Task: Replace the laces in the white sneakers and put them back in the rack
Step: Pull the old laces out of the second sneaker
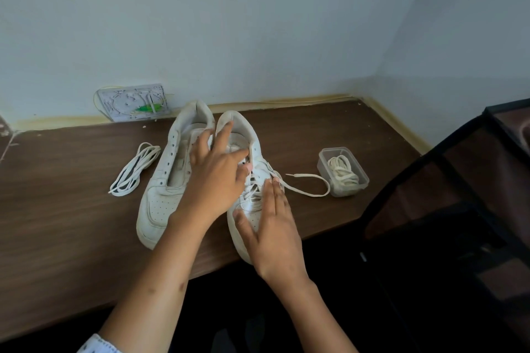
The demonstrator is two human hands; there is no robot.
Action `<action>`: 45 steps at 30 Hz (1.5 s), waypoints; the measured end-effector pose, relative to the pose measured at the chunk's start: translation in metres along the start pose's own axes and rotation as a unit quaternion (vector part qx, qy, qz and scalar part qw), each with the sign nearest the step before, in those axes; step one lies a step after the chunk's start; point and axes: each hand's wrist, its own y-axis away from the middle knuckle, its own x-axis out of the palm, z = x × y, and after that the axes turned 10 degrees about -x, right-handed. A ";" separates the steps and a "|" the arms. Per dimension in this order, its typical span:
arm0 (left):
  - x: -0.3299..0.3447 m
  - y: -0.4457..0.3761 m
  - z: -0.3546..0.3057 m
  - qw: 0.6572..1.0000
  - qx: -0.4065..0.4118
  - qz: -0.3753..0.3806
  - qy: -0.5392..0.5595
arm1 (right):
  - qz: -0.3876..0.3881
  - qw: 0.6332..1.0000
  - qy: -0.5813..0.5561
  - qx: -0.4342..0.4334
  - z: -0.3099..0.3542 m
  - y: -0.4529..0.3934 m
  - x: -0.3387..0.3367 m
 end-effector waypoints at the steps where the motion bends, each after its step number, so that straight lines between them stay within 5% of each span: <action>1: 0.002 0.000 0.001 1.000 0.005 0.010 -0.007 | 0.000 1.000 0.001 -0.001 0.000 0.000 0.000; 8: -0.003 -0.003 0.008 0.985 0.071 -0.080 0.135 | 0.001 1.000 0.013 0.013 0.000 0.000 0.003; 13: -0.039 0.000 0.007 0.913 0.035 -0.114 0.390 | 0.000 1.000 0.011 0.009 0.001 0.000 -0.001; 17: -0.033 -0.002 0.011 0.968 -0.018 -0.169 0.185 | 0.003 1.000 0.007 0.013 0.000 0.000 0.001; 24: -0.001 0.003 0.003 0.996 0.037 -0.075 -0.022 | 0.002 1.000 0.016 0.001 -0.002 -0.001 0.003; 30: -0.007 0.001 0.006 0.979 0.065 -0.174 0.081 | 0.001 1.000 0.027 0.013 0.001 -0.001 0.003; 36: -0.056 0.006 0.011 0.890 0.054 -0.370 0.260 | 0.005 1.000 0.001 0.012 0.002 -0.001 -0.003; 38: -0.058 0.003 0.018 0.914 0.047 -0.341 0.216 | 0.003 1.000 0.001 0.013 0.003 -0.001 -0.002; 42: -0.024 0.004 0.012 0.985 0.037 -0.155 0.065 | 0.002 1.000 0.014 0.009 0.001 -0.002 0.002; 45: -0.002 0.007 0.001 0.993 0.039 -0.107 0.002 | -0.002 1.000 0.021 0.002 0.000 -0.003 0.004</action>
